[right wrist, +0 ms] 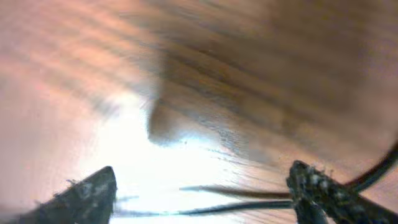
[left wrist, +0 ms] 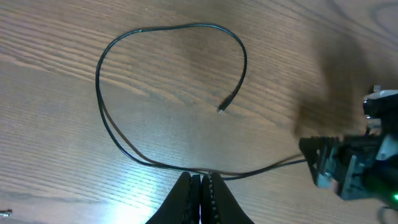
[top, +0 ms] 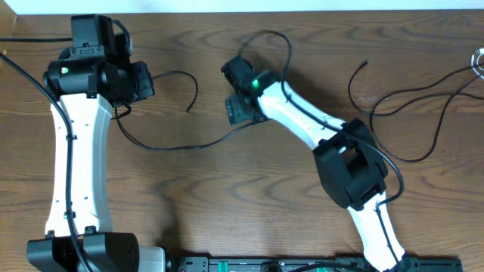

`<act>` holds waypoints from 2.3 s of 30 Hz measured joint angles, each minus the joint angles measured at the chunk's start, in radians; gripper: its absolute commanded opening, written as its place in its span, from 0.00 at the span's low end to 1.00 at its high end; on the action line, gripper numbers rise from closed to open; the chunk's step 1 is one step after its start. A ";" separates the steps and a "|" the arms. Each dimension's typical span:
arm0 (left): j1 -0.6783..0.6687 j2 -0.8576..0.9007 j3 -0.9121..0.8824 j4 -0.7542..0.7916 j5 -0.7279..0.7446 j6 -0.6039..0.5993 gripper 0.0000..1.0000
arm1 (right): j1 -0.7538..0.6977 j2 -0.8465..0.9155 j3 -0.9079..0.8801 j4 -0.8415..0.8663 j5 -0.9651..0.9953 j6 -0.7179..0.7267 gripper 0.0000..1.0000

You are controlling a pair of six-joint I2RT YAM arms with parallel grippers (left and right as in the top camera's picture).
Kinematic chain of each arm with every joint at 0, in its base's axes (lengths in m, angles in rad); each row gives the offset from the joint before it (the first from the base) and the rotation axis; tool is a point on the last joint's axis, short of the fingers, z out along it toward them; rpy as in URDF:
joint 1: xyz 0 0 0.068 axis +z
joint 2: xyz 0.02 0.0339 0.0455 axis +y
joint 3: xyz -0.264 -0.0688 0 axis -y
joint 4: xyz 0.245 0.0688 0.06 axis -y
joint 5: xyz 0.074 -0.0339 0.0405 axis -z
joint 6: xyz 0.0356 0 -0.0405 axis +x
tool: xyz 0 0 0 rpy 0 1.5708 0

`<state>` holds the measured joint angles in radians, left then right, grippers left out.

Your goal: Untangle cables

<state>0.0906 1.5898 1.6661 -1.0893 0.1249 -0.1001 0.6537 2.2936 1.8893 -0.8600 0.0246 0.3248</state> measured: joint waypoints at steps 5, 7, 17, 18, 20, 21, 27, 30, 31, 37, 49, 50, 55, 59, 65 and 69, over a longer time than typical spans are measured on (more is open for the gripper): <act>0.000 0.000 0.000 0.000 0.000 0.000 0.09 | -0.026 0.000 0.074 -0.111 -0.109 -0.412 0.89; 0.000 0.000 0.000 0.000 0.000 0.000 0.09 | -0.031 0.000 0.071 -0.147 -0.165 -0.554 0.89; 0.000 0.001 -0.002 0.000 0.000 0.000 0.09 | -0.027 0.000 -0.022 -0.122 -0.304 -0.904 0.84; 0.000 0.001 -0.002 0.000 0.000 0.000 0.09 | -0.027 0.000 -0.031 -0.112 -0.308 -0.915 0.83; 0.000 0.002 -0.002 0.000 0.000 0.000 0.09 | -0.027 0.000 -0.043 -0.099 -0.310 -0.929 0.82; 0.000 0.002 -0.002 0.000 0.000 0.000 0.09 | -0.027 0.000 -0.048 -0.096 -0.309 -0.936 0.82; 0.000 0.003 -0.002 0.000 0.000 0.000 0.09 | -0.027 0.000 -0.053 -0.093 -0.271 -0.955 0.71; 0.000 0.004 -0.002 0.000 0.000 0.000 0.09 | -0.027 0.004 -0.055 -0.093 -0.245 -0.966 0.68; 0.000 0.004 -0.002 0.000 0.000 0.000 0.09 | -0.027 0.008 -0.055 -0.093 -0.236 -0.968 0.66; 0.000 0.004 -0.002 -0.001 0.000 0.000 0.08 | -0.027 0.028 -0.056 -0.092 -0.198 -0.981 0.29; 0.000 0.005 -0.002 0.000 0.000 0.000 0.09 | -0.056 0.029 -0.020 -0.119 -0.105 -0.791 0.01; 0.000 0.005 -0.002 -0.001 0.000 0.000 0.09 | -0.074 0.029 0.004 -0.140 -0.092 -0.762 0.01; 0.000 0.005 -0.002 -0.001 0.000 0.000 0.09 | -0.208 -0.007 0.156 -0.230 -0.043 -0.630 0.01; 0.000 0.005 -0.002 0.000 0.000 0.000 0.09 | -0.384 -0.112 0.293 -0.299 -0.028 -0.513 0.01; 0.000 0.005 -0.002 0.000 0.000 0.000 0.09 | -0.758 -0.328 0.417 -0.298 -0.014 -0.330 0.01; 0.000 0.005 -0.002 0.000 0.000 0.000 0.09 | -1.031 -0.401 0.433 -0.294 -0.005 -0.218 0.01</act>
<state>0.0906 1.5944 1.6638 -1.0897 0.1249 -0.1001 -0.3771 1.8927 2.3222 -1.1542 0.0200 0.1070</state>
